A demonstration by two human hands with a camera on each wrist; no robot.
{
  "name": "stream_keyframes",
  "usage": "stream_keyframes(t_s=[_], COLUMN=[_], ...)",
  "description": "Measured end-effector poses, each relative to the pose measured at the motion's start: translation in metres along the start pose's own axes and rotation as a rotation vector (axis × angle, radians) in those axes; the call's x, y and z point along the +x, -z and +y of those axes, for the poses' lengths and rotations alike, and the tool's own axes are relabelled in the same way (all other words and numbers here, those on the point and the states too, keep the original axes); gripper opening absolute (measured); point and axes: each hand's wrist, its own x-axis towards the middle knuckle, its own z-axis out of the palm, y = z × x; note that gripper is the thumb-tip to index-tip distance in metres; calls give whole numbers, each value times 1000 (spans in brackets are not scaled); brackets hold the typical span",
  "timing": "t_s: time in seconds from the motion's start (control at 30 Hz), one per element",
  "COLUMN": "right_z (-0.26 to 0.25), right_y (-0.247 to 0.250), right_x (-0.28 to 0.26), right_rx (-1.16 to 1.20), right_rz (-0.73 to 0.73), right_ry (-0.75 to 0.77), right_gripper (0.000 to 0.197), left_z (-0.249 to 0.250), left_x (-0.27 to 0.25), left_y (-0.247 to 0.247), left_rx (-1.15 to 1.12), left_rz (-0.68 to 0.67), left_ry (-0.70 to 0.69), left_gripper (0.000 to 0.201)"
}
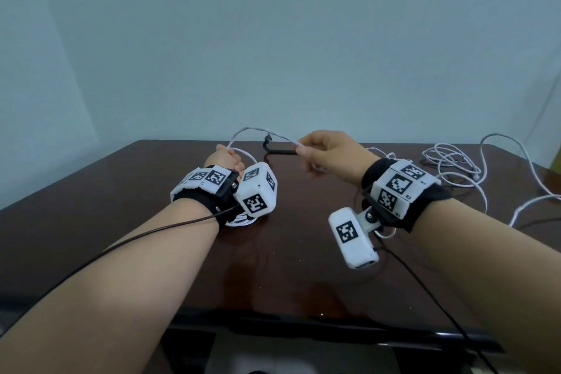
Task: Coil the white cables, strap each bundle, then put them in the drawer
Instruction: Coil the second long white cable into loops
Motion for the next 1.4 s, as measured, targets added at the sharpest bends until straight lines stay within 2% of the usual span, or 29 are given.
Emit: stream_keyframes(t_s=[0.03,0.13,0.2,0.27,0.4,0.47,0.53,0.63,0.67,0.73,0.83,0.93,1.0,1.07,1.17,1.23,1.3,1.33,1.4], right_z=[3,15,24,31,30,25,24,26,28,33,43,57,63,64,53,41,27,22,16], right_y=[0,5,10,15,13,7,0,-4,-3,3,17,29,32,33,34,31,24,19,5], right_x=[2,6,6,8,9,5,1,-1,-1,-3,-4,-10,-16,-20,-16,-9,-5,-4,-5], right_rx=[-77,-376,-499,-634,-918,-1058,-1160,-1111,-1023,-826,-630,-427,-353,-385,-677,-957,-1216,-1329,-1490], right_rz=[34,216,335,371,184,63,-40,-134,-121,-18,199,290,341,434,513,409,210,106,-61], right_ry=[15,58,72,-14,-243,-255,-206,-91,-63,-42,-23,19,101,166,146,-3,-156,-177,-64], right_gripper=[17,16,20,23,18,22,21,12,17,33,27,27,23,13,16,14,20,23,24], left_z=[0,0,2,4,5,8,8,6,6,8,14,18,20,18,10,4,1,1,1], left_x=[1,5,3,-4,-15,-19,-24,-27,-25,-18,-7,-3,-2,-3,-11,-13,-13,-13,-17], left_y=[3,9,9,4,-8,-14,-21,-27,-27,-24,-15,-7,-2,1,-5,-11,-16,-19,-25], left_rx=[22,-71,-204,-317,-461,-501,-475,-395,-380,-386,-465,-511,-498,-426,-313,-366,-433,-436,-390], left_rz=[17,6,-70,-214,-501,-599,-609,-545,-520,-489,-520,-483,-432,-379,-359,-406,-468,-483,-480], left_ry=[-23,-29,-14,38,168,186,142,12,-21,-64,-96,-75,-53,-18,52,124,171,150,61], left_gripper=[39,38,39,41,49,53,47,35,33,30,27,32,32,32,36,37,36,36,36])
